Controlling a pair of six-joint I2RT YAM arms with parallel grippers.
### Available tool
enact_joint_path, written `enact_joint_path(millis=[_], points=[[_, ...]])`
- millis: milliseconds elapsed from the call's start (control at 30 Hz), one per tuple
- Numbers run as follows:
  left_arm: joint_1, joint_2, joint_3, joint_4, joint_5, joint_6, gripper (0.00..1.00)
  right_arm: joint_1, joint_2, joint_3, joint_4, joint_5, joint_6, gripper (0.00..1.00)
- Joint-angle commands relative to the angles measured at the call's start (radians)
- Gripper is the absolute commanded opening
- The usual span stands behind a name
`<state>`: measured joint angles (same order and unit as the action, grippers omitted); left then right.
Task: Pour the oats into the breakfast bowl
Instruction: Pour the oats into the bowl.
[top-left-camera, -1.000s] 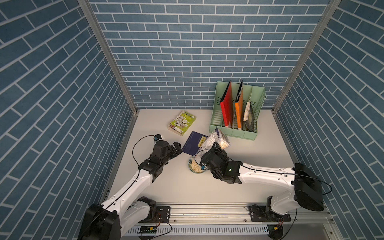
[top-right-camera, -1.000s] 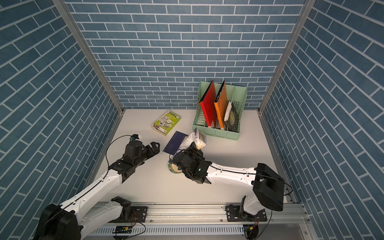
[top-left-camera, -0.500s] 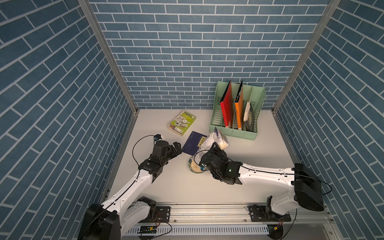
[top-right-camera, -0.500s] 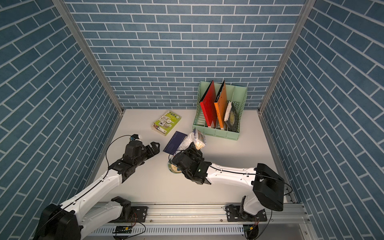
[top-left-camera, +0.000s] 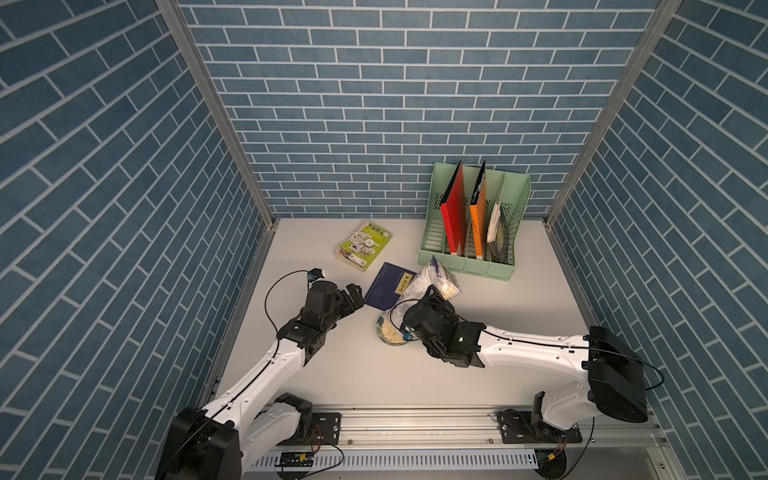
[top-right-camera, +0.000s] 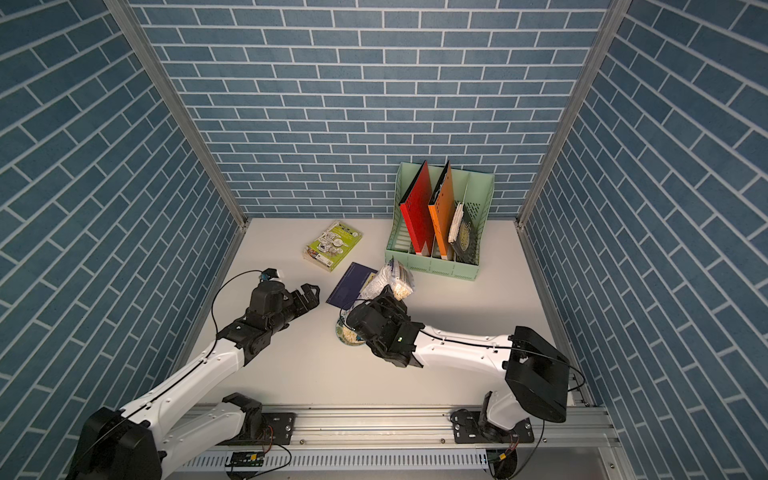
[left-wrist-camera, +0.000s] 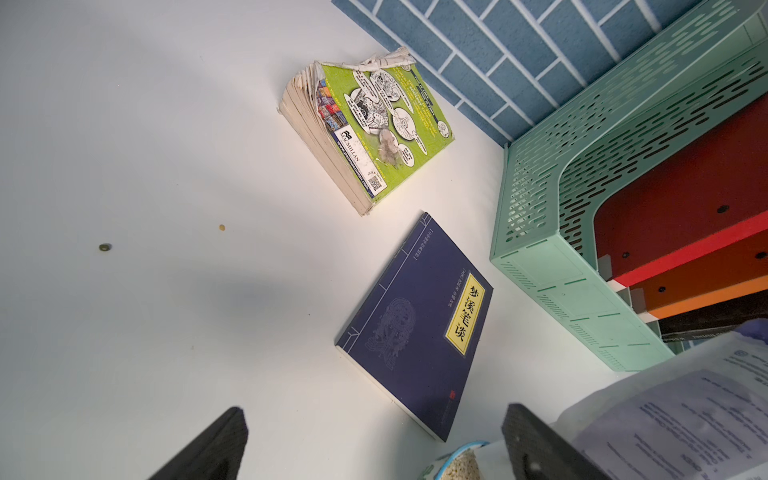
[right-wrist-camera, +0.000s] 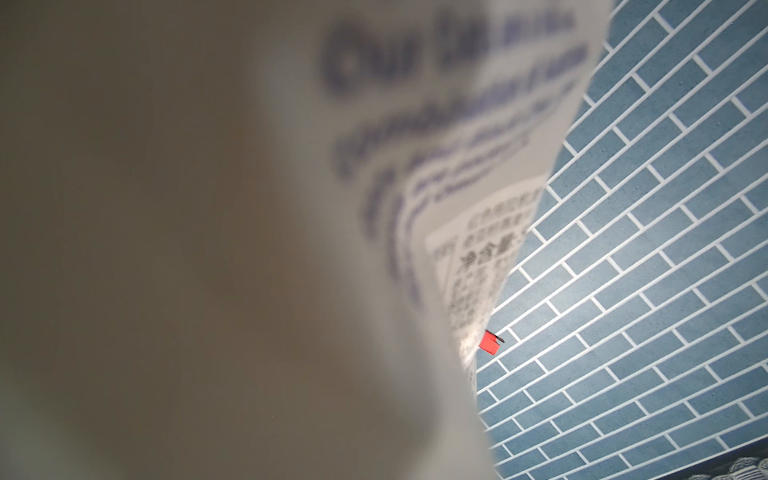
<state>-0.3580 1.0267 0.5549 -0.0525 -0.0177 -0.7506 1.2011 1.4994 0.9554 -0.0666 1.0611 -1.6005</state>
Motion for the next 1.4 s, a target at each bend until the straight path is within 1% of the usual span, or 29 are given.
enact_joint_path(millis=[0,233,367,500,733,1133,1367], points=[[0.007,0.009,0.030,-0.015,-0.005,0.010,1.00,-0.010,-0.065,0.009,0.030,0.056,0.077,0.00],[0.007,0.012,0.030,-0.017,-0.007,0.010,1.00,-0.022,-0.074,0.015,0.016,0.057,0.119,0.00],[0.007,0.016,0.030,-0.014,-0.007,0.010,1.00,-0.022,-0.071,0.012,0.026,0.062,0.106,0.00],[0.007,0.017,0.030,-0.014,-0.005,0.008,1.00,-0.022,-0.068,-0.007,0.084,0.059,0.059,0.00],[0.006,0.014,0.028,-0.015,-0.006,0.011,1.00,-0.029,-0.064,-0.011,0.094,0.054,0.051,0.00],[0.007,0.009,0.034,-0.023,-0.011,0.011,1.00,-0.060,-0.080,0.016,-0.035,-0.019,0.206,0.00],[0.007,0.008,0.042,-0.030,-0.017,0.013,0.99,-0.086,-0.098,0.032,-0.142,-0.078,0.334,0.00]])
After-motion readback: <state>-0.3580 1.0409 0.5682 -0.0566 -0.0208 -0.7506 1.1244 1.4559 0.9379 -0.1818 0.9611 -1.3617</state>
